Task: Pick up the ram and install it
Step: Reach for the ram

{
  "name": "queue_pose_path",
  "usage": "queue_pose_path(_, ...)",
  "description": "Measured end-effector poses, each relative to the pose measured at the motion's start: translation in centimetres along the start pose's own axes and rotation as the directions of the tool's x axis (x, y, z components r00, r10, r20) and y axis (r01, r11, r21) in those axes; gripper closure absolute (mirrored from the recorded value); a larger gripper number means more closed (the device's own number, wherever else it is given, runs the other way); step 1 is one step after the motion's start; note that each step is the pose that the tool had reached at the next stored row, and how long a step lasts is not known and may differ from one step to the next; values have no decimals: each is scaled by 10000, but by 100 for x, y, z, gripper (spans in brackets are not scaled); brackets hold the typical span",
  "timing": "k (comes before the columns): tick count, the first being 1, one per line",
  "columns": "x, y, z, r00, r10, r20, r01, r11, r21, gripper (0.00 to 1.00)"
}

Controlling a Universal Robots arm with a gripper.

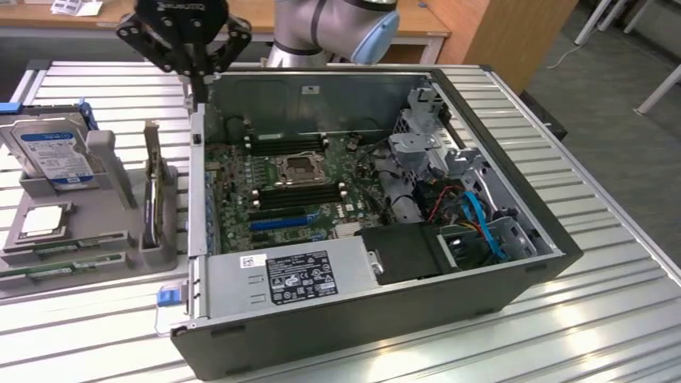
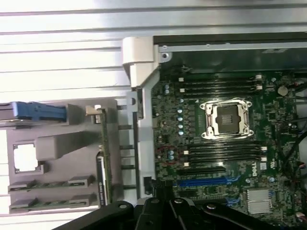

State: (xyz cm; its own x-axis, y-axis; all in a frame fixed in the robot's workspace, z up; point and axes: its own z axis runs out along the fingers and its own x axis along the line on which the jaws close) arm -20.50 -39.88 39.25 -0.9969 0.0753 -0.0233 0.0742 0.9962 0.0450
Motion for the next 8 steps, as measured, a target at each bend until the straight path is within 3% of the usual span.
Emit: queue_pose_path(8,367,-27,-5,10000,0,1,0,10000,-1,89)
